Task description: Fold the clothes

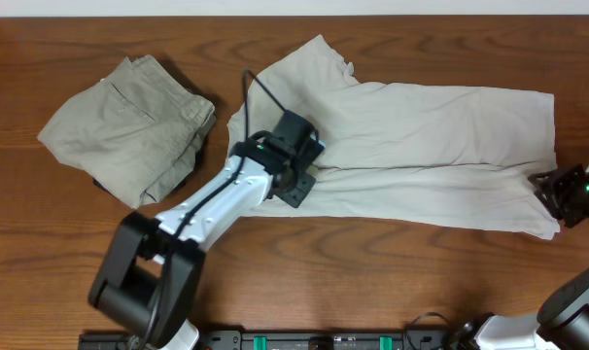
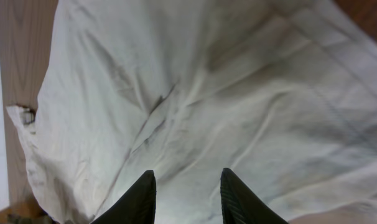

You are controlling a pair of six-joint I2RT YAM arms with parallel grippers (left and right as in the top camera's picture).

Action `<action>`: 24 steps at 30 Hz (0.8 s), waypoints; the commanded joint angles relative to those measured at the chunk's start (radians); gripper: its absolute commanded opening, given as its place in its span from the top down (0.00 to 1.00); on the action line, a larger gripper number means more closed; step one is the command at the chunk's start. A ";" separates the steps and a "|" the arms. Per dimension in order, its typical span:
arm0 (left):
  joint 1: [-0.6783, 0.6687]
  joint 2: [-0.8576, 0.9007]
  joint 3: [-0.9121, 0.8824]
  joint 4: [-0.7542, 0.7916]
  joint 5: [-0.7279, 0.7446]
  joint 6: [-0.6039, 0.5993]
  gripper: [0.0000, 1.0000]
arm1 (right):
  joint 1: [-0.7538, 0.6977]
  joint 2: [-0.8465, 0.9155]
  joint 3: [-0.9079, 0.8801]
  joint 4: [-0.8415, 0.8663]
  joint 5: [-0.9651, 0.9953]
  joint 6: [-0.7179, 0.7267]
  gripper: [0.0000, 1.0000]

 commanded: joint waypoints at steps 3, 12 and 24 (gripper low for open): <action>-0.002 0.035 0.018 0.048 -0.021 0.012 0.43 | 0.038 -0.011 0.014 -0.001 -0.023 -0.036 0.67; -0.004 0.052 0.018 0.145 0.040 -0.004 0.40 | 0.067 -0.011 0.014 -0.002 0.024 -0.036 0.68; -0.017 0.090 0.018 0.178 0.045 -0.011 0.73 | 0.067 -0.011 0.014 -0.005 0.029 -0.035 0.69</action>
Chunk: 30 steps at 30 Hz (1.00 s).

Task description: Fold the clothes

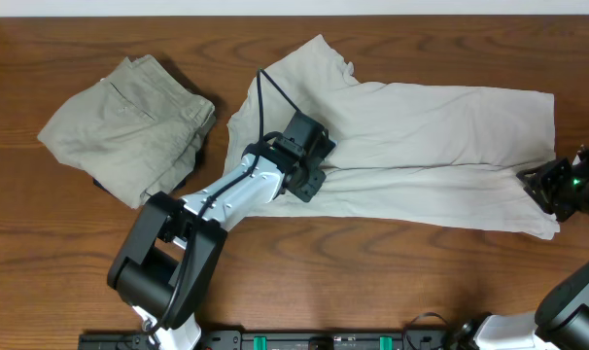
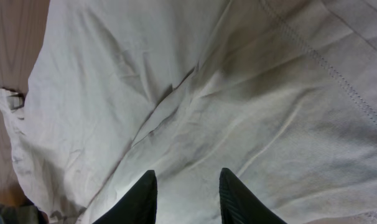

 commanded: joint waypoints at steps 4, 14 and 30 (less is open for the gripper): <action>-0.003 0.005 0.019 0.039 -0.018 -0.002 0.91 | 0.008 -0.011 0.014 -0.003 0.003 -0.021 0.70; -0.003 0.007 0.029 0.167 -0.199 0.084 0.88 | 0.008 -0.011 0.014 -0.011 0.003 -0.021 0.71; -0.003 -0.070 0.078 -0.113 -0.230 -0.084 0.39 | 0.008 -0.011 0.014 -0.031 0.003 -0.021 0.71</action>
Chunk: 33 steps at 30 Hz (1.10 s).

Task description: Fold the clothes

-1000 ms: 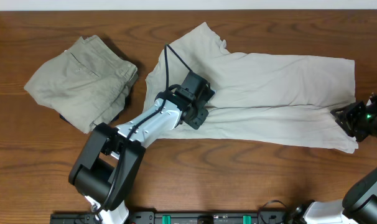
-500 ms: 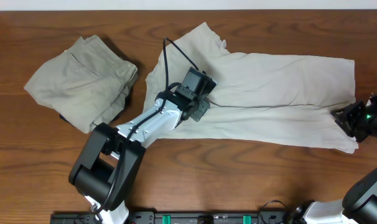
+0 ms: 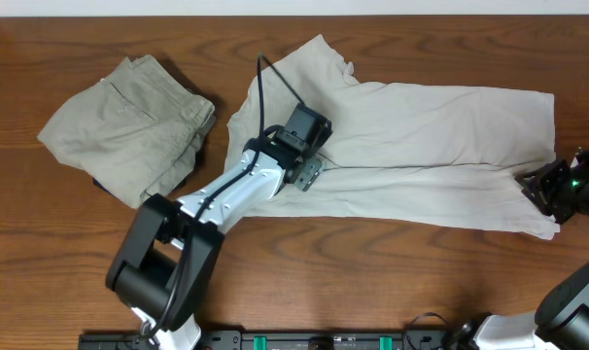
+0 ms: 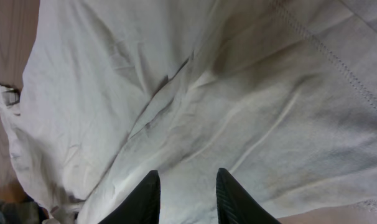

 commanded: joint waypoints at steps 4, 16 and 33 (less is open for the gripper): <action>0.000 -0.040 0.010 -0.142 0.061 -0.095 0.94 | 0.008 -0.011 0.014 0.002 0.000 -0.018 0.71; 0.000 0.092 -0.051 -0.055 0.081 -0.090 0.95 | 0.008 -0.011 0.014 0.002 0.019 -0.018 0.71; 0.000 0.094 0.007 -0.056 0.060 -0.057 0.94 | 0.008 -0.011 0.014 -0.004 0.053 -0.019 0.85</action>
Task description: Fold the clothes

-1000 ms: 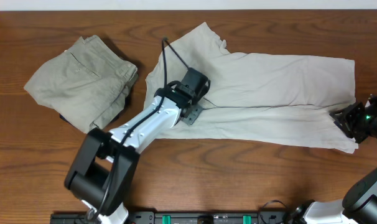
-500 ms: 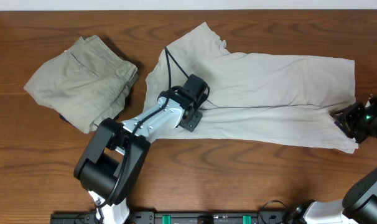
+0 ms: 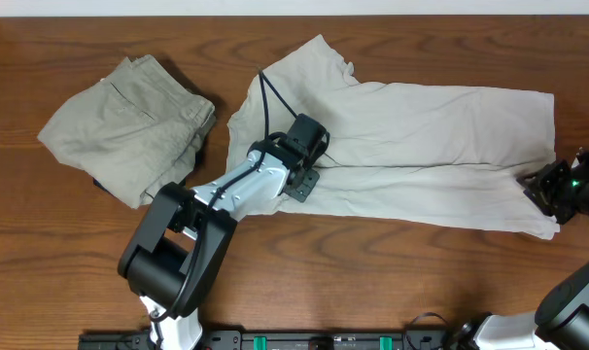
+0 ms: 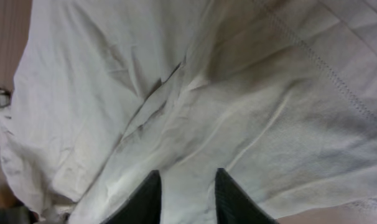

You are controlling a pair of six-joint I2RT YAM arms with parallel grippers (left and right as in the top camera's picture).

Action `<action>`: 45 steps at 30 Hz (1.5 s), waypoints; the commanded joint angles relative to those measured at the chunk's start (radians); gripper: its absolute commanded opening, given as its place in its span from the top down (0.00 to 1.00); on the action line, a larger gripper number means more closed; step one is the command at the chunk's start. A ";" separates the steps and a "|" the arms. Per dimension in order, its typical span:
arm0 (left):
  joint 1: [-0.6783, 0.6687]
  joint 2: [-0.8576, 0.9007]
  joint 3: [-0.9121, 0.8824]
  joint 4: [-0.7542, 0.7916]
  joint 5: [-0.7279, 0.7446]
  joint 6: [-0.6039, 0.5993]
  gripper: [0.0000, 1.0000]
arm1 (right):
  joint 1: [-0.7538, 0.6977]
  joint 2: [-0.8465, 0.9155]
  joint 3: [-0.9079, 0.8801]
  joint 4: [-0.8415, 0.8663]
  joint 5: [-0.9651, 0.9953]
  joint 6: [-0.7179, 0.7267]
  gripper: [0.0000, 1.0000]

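Pale beige trousers point(image 3: 421, 146) lie spread flat across the table, waist at the left and both legs running right. My left gripper point(image 3: 301, 167) rests low on the cloth near the crotch; its jaws are hidden under the wrist in the overhead view. My right gripper point(image 3: 545, 187) sits at the hem of the nearer leg at the far right. In the right wrist view the right gripper point(image 4: 187, 179) is open, its dark fingers point(image 4: 146, 198) spread just over the wrinkled trousers point(image 4: 195, 87), with nothing pinched between them.
A folded khaki garment point(image 3: 129, 126) lies at the left of the brown wooden table point(image 3: 392, 282). The left arm's white links point(image 3: 226, 190) stretch from the front edge up to the trousers. A black cable loops above the left wrist.
The left arm's lower links have swung a little to the right and its gripper sits slightly lower on the crotch area. The right gripper stays open over the hem, its view barely shifted.
At first the left gripper sat on the trousers' crotch and the right gripper was open at the very edge of the leg hem. The right gripper then stood a little further in over the hem. Since then both have only shifted slightly; the trousers lie as before.
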 commanded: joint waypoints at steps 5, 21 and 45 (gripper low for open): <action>0.002 0.003 0.023 -0.085 -0.033 0.017 0.94 | 0.046 -0.011 -0.012 -0.056 0.020 -0.019 0.92; 0.002 -0.039 0.027 -0.119 -0.050 0.017 0.86 | 0.454 -0.010 -0.365 0.396 0.157 0.110 0.97; 0.144 -0.048 0.027 0.155 -0.130 0.111 0.67 | 0.455 -0.010 -0.426 0.388 0.349 0.169 0.98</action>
